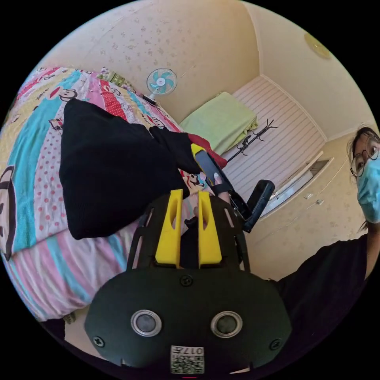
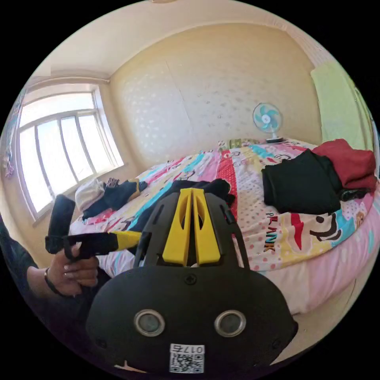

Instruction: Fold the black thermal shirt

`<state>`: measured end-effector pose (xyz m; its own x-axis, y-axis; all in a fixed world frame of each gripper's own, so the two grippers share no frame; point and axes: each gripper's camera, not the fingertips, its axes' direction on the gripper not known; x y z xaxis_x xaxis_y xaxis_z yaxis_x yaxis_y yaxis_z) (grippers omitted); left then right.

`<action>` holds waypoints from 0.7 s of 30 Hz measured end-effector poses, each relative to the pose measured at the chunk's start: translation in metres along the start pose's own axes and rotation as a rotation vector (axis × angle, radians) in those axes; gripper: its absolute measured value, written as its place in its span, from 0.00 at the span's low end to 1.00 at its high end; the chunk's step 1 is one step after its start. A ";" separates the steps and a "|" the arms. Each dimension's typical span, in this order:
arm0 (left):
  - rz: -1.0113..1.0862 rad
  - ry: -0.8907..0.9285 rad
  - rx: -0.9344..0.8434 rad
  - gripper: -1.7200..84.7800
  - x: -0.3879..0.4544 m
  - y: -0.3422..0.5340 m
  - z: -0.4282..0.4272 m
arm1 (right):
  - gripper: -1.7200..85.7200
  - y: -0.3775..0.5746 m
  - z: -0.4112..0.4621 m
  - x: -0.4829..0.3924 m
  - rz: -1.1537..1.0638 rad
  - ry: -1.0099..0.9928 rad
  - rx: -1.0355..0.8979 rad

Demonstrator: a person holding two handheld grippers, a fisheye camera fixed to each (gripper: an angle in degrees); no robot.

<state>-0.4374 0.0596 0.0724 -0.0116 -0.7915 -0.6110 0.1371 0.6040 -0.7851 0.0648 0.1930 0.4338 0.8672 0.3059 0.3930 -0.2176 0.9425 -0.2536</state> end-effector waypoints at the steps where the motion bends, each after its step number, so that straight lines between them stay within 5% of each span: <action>1: -0.015 -0.074 0.070 0.10 -0.006 -0.001 -0.023 | 0.02 -0.006 0.029 0.004 -0.026 0.117 -0.246; 6: -0.224 -0.380 0.302 0.20 -0.045 0.002 -0.081 | 0.02 -0.008 0.036 0.032 0.071 0.225 -0.290; 10: -0.429 -0.132 -0.095 0.20 -0.113 -0.004 -0.008 | 0.03 -0.006 0.029 0.060 0.154 0.231 -0.246; 15: -0.568 -0.056 0.001 0.12 -0.111 0.002 -0.034 | 0.08 0.020 -0.036 0.112 0.378 0.041 -0.035; 18: -0.648 0.138 0.012 0.11 -0.091 0.004 -0.045 | 0.24 0.051 -0.059 0.150 0.586 -0.105 -0.121; 21: -0.590 0.122 -0.003 0.11 -0.038 0.016 -0.045 | 0.30 0.098 -0.061 0.179 0.835 -0.537 -0.113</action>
<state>-0.4789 0.1039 0.0785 -0.1989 -0.9768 -0.0791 0.0700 0.0663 -0.9953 0.2262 0.3318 0.4252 0.1319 0.9109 0.3909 -0.5968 0.3878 -0.7024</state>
